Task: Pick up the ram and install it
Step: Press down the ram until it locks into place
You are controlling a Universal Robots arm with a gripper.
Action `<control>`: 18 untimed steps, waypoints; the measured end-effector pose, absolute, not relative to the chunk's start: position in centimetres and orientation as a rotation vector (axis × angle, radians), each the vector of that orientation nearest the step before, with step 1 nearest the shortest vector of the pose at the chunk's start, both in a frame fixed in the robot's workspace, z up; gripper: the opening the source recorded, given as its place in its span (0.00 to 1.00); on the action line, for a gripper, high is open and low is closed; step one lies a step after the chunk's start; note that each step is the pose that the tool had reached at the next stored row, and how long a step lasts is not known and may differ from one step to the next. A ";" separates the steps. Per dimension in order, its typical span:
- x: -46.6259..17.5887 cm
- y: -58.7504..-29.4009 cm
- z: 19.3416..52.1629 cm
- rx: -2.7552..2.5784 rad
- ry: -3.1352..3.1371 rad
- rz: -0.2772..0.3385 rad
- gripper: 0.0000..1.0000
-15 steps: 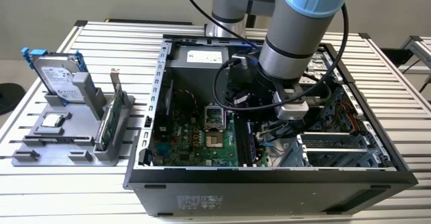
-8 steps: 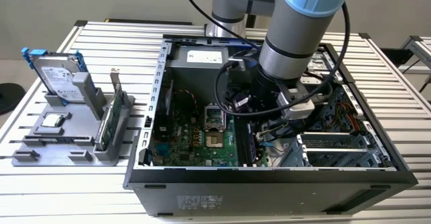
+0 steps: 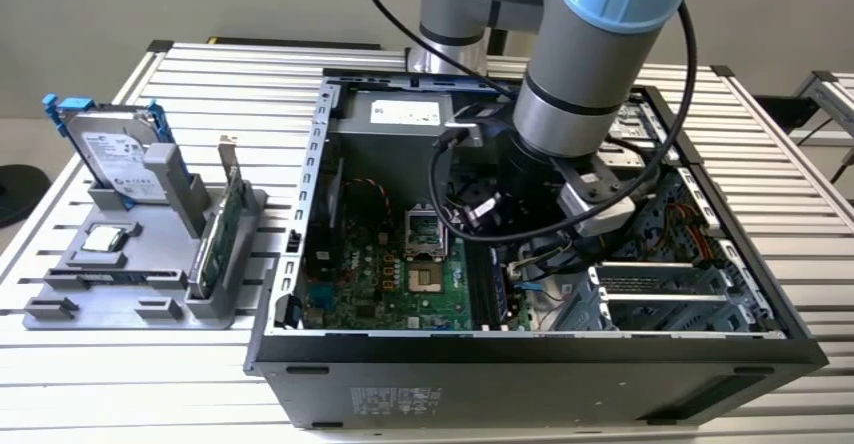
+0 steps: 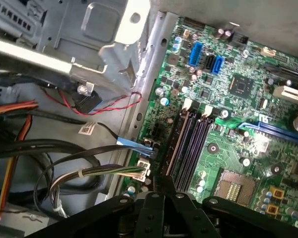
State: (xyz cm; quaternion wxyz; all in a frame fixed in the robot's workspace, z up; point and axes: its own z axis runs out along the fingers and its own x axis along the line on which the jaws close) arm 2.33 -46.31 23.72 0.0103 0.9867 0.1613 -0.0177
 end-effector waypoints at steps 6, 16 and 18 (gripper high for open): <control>2.2 -46.3 23.7 3.065 0.583 -0.054 0.00; 2.2 -46.3 23.7 3.064 0.587 -0.054 0.00; 2.2 -46.3 23.7 3.064 0.587 -0.054 0.00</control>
